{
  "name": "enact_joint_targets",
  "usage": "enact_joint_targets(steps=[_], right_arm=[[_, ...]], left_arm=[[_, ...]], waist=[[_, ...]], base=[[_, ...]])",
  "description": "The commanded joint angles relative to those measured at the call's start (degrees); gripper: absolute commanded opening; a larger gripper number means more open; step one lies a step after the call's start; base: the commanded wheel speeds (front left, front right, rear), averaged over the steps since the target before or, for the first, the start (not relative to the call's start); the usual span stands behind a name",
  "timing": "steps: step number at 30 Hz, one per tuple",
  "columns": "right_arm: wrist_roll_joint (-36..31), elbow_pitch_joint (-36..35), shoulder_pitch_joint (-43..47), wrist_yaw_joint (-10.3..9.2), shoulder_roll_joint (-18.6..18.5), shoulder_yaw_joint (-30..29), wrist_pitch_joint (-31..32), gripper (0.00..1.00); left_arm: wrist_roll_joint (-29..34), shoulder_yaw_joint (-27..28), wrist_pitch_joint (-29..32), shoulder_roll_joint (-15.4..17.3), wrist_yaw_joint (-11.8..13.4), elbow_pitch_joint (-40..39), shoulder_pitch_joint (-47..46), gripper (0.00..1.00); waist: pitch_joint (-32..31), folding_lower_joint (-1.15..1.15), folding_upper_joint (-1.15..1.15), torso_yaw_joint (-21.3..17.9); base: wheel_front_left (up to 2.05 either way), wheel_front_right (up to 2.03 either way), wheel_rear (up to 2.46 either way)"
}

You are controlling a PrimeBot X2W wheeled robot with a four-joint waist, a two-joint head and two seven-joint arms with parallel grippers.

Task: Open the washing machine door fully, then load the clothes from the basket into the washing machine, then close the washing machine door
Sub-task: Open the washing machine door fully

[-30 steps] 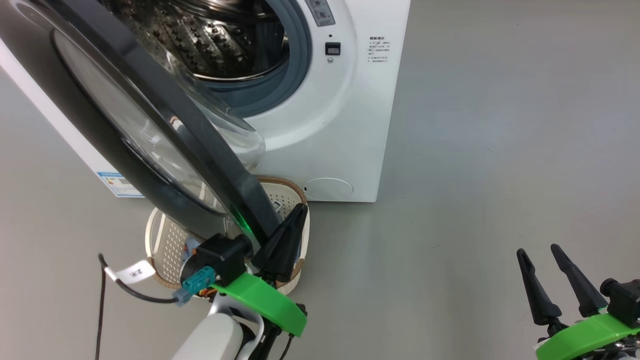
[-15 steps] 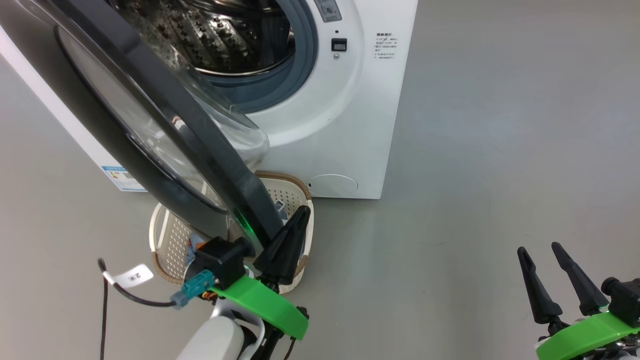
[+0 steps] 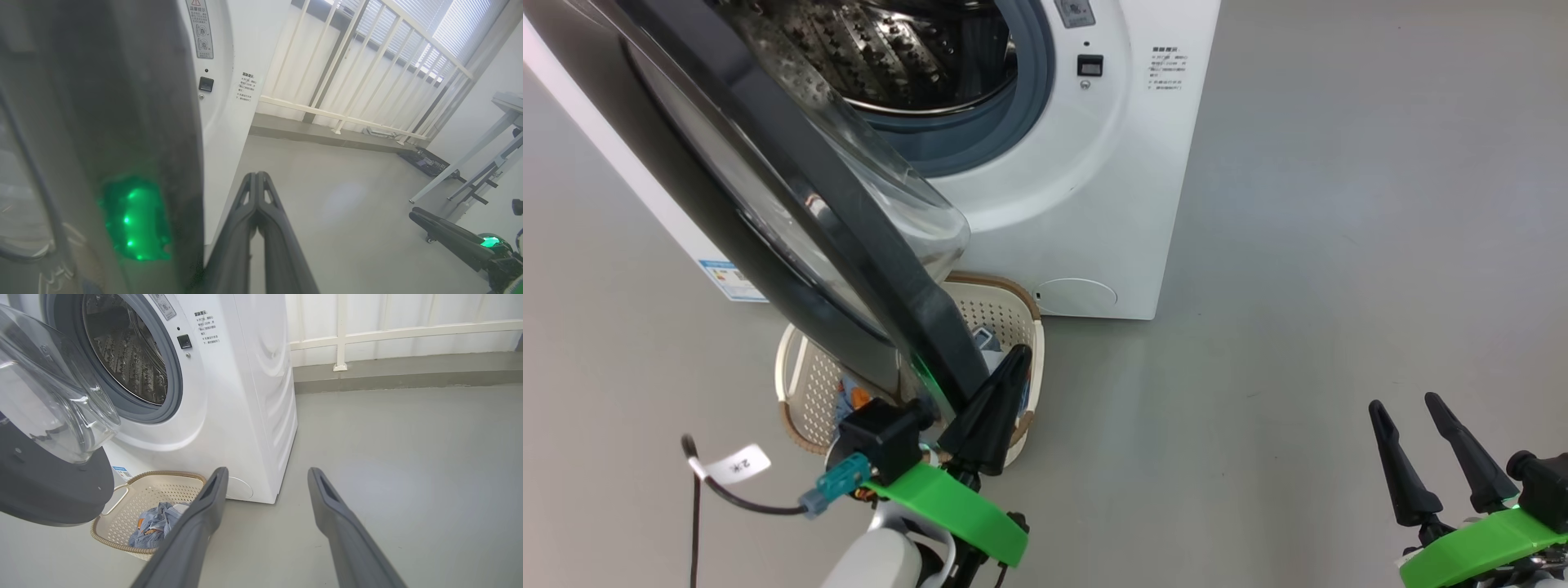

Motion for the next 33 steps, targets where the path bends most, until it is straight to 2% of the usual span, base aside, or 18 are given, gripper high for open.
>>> enact_joint_targets(steps=[1,33], right_arm=[[-0.2,-1.6,-1.1,0.17,-1.1,0.8,-0.7,1.00],[-0.2,-2.6,-0.8,0.17,-1.6,1.7,-0.7,1.00]], left_arm=[[0.1,5.1,-0.4,2.6,1.3,-0.5,-0.1,0.00],[2.6,9.7,-0.4,2.6,2.5,-9.3,6.9,0.00]], waist=[[0.2,0.00,0.00,0.2],[-0.1,0.00,0.00,2.1]], base=[[0.00,0.00,0.00],[0.00,0.00,0.00]])
